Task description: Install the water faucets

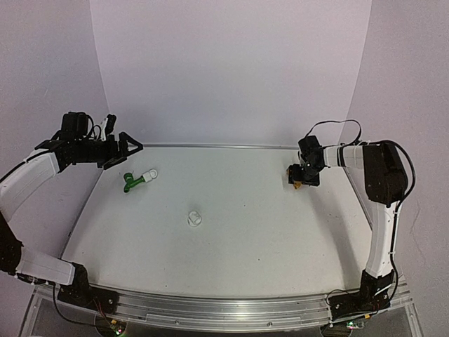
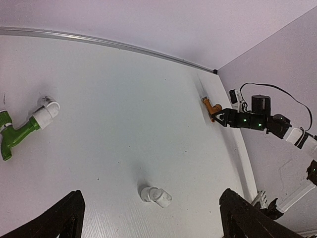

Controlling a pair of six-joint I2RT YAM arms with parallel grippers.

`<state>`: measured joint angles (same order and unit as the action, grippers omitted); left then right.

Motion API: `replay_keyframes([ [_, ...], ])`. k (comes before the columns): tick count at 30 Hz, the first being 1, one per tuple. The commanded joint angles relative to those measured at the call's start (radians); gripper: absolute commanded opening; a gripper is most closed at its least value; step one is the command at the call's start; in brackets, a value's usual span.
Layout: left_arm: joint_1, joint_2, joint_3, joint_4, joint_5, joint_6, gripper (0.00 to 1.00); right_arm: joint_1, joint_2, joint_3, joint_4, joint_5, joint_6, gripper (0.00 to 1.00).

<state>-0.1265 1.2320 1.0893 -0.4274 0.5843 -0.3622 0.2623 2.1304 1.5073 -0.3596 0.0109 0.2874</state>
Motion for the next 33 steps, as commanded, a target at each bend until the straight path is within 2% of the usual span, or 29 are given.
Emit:
replay_keyframes([
  [1, -0.003, 0.009, 0.006, 0.006, 0.024, 0.019, 0.98, -0.001, -0.020, 0.088, -0.045, 0.041, -0.248, 0.78],
  [6, -0.004, 0.017, 0.006, 0.006, 0.026, 0.019, 0.98, 0.000, 0.045, 0.190, -0.062, 0.043, -0.400, 0.78],
  [14, -0.004, 0.035, 0.000, 0.006, 0.018, 0.025, 0.96, -0.001, 0.222, 0.462, -0.148, 0.042, -0.424, 0.75],
  [21, -0.004, 0.059, 0.002, -0.001, 0.010, 0.029, 0.95, -0.005, 0.312, 0.506, -0.156, 0.028, -0.417, 0.69],
  [25, -0.003, 0.071, 0.004, -0.003, 0.007, 0.031, 0.95, -0.008, 0.346, 0.513, -0.160, 0.028, -0.406, 0.58],
  [29, -0.004, 0.084, 0.003, -0.006, 0.002, 0.034, 0.95, -0.008, 0.344, 0.500, -0.165, 0.003, -0.349, 0.40],
  [33, -0.004, 0.101, 0.005, -0.007, 0.002, 0.036, 0.95, -0.008, 0.296, 0.458, -0.161, -0.097, -0.208, 0.21],
])
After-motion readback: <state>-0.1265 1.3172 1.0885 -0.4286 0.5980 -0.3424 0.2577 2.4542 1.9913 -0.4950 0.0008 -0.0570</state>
